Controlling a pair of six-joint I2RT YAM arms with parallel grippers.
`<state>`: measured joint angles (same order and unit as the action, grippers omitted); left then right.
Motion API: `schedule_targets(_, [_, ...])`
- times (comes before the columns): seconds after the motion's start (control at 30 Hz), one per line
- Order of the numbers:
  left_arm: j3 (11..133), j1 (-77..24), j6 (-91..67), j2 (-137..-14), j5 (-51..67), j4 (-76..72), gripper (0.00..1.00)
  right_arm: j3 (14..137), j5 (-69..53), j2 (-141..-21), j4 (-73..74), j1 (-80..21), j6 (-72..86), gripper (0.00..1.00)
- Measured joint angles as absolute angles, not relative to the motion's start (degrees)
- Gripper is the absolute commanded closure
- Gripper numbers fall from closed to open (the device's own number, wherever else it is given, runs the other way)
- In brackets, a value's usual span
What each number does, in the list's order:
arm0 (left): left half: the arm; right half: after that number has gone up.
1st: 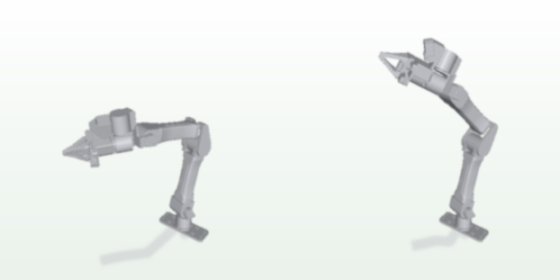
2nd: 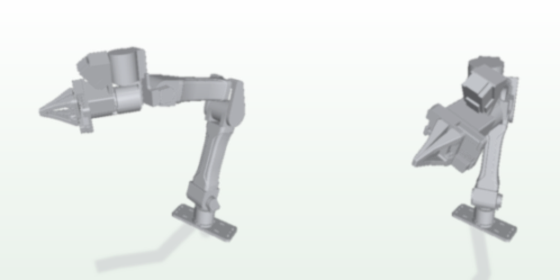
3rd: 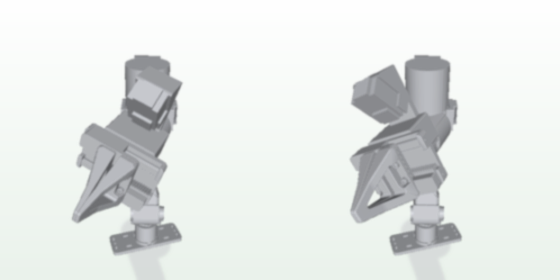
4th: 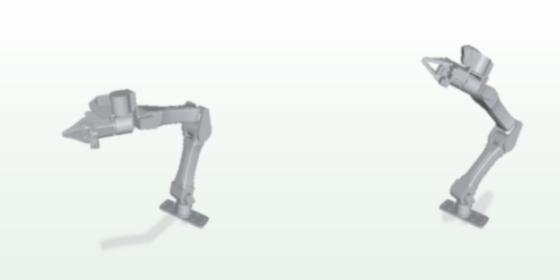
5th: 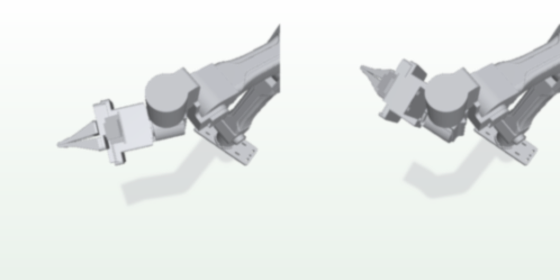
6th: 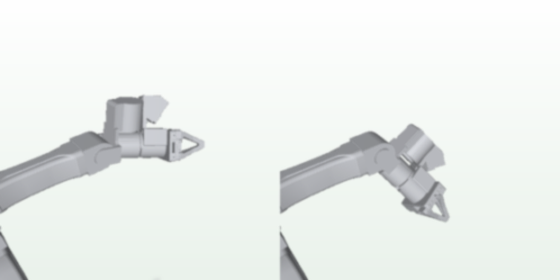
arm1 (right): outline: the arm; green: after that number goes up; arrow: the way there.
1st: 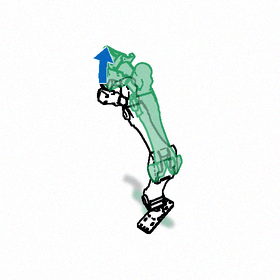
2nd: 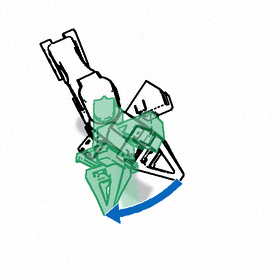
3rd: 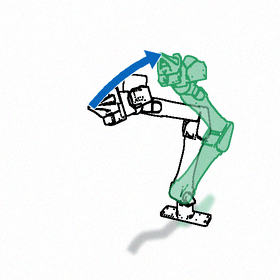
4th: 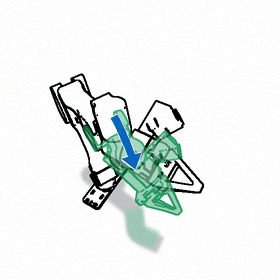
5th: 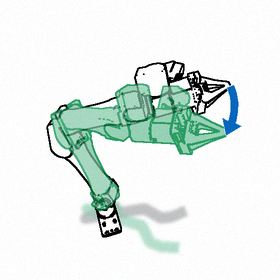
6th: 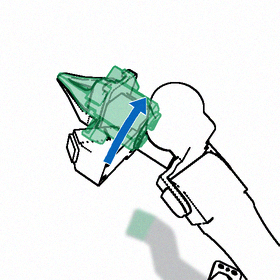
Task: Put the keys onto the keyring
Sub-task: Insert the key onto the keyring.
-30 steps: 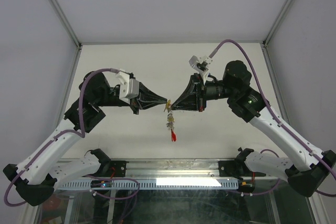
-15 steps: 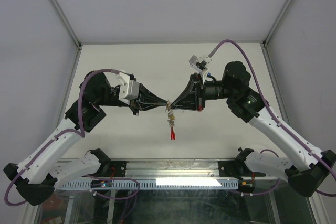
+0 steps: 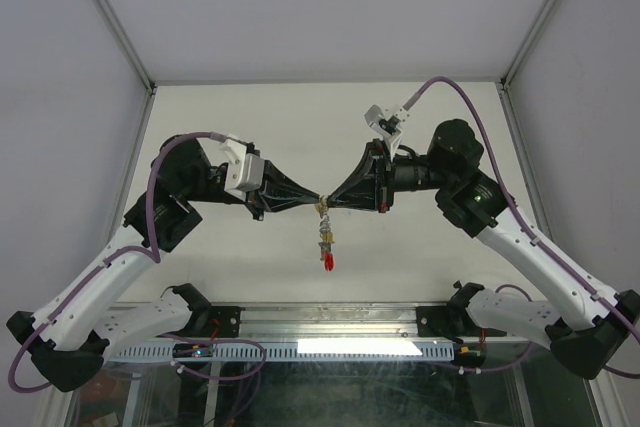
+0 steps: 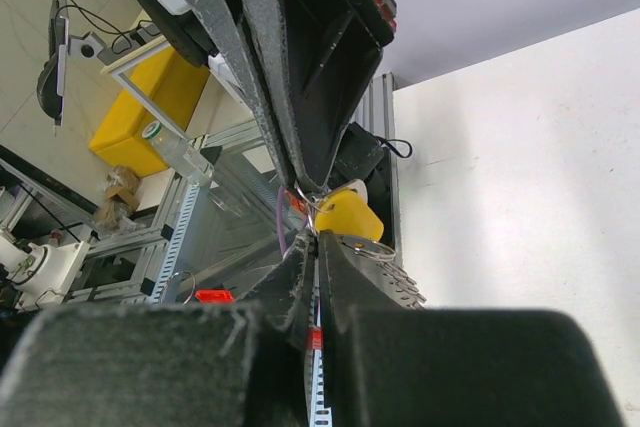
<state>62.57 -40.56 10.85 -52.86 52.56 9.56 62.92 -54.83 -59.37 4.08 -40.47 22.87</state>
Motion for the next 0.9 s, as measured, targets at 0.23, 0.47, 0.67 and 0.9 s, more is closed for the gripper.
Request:
schedule_targets(0.23, [62.57, -40.56, 10.37, -52.88, 52.86, 9.37, 1.0, 62.67, -54.39, -58.02, 2.66, -40.36, 22.96, 1.0])
schedule_targets(0.47, [62.57, -40.56, 10.04, -52.88, 53.06, 9.37, 1.0, 62.46, -53.65, -57.71, 2.33, -40.23, 23.16, 1.0])
schedule_targets(0.67, [62.57, -40.56, 10.04, -52.88, 53.06, 9.37, 1.0, 61.84, -52.49, -56.77, 1.48, -40.03, 24.18, 1.0])
schedule_targets(0.9, [62.57, -40.56, 10.02, -52.88, 53.04, 9.34, 1.0, 59.02, -51.03, -55.29, -2.68, -39.94, 26.81, 1.0])
